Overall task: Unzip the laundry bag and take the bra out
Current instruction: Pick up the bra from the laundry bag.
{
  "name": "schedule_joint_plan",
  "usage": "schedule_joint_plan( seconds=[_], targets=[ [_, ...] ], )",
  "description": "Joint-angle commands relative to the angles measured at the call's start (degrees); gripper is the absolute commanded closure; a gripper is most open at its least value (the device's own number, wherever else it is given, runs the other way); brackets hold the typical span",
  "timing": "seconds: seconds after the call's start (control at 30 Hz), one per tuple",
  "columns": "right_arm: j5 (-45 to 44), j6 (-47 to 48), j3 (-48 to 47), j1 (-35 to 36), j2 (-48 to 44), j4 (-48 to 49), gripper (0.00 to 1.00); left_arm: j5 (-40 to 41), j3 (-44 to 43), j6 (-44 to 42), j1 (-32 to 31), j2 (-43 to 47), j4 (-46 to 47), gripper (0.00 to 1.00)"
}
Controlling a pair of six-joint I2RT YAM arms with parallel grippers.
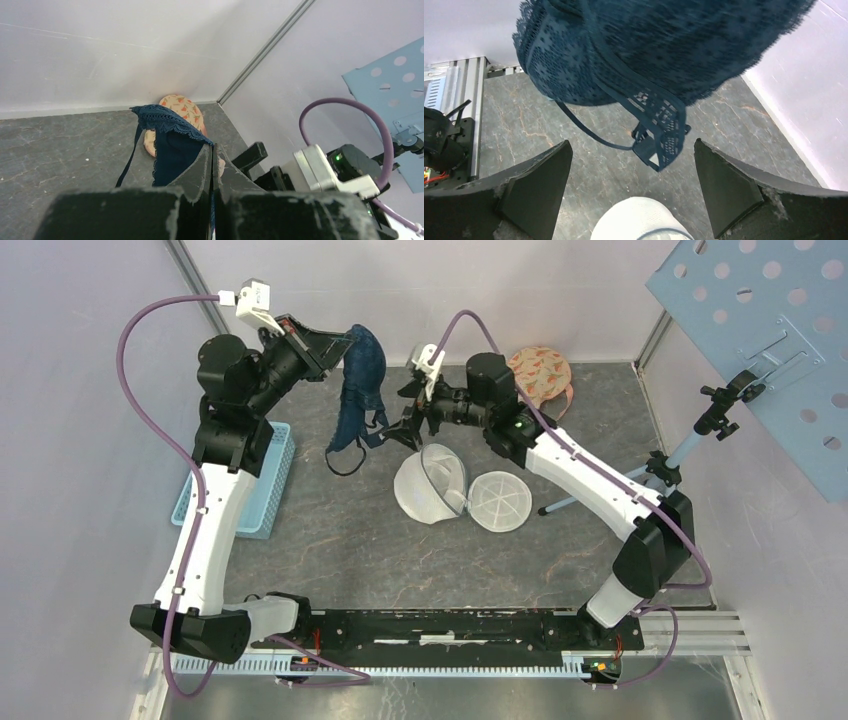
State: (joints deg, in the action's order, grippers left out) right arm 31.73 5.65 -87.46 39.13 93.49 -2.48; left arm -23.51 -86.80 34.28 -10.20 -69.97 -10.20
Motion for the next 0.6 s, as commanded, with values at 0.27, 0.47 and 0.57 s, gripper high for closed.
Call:
schedule_joint_plan(
  seconds=[0.27,0.47,0.57],
  targets=[
    [-20.8,0.2,-3.1,4.6,4.6,5.5,0.16,-2.1,2.0,7.4,0.5,1.6,5.1,0.98],
    [-25.3,-2.1,-6.0,5.2,7.1,7.3,0.35,-2.7,4.4,8.0,0.9,3.3,4.9,0.98],
    [-28.3,-1.6,-6.8,5.2,6.8,7.2,0.66,-2.7,5.3,7.7,1.4,4.2,4.3,0.98]
  ],
)
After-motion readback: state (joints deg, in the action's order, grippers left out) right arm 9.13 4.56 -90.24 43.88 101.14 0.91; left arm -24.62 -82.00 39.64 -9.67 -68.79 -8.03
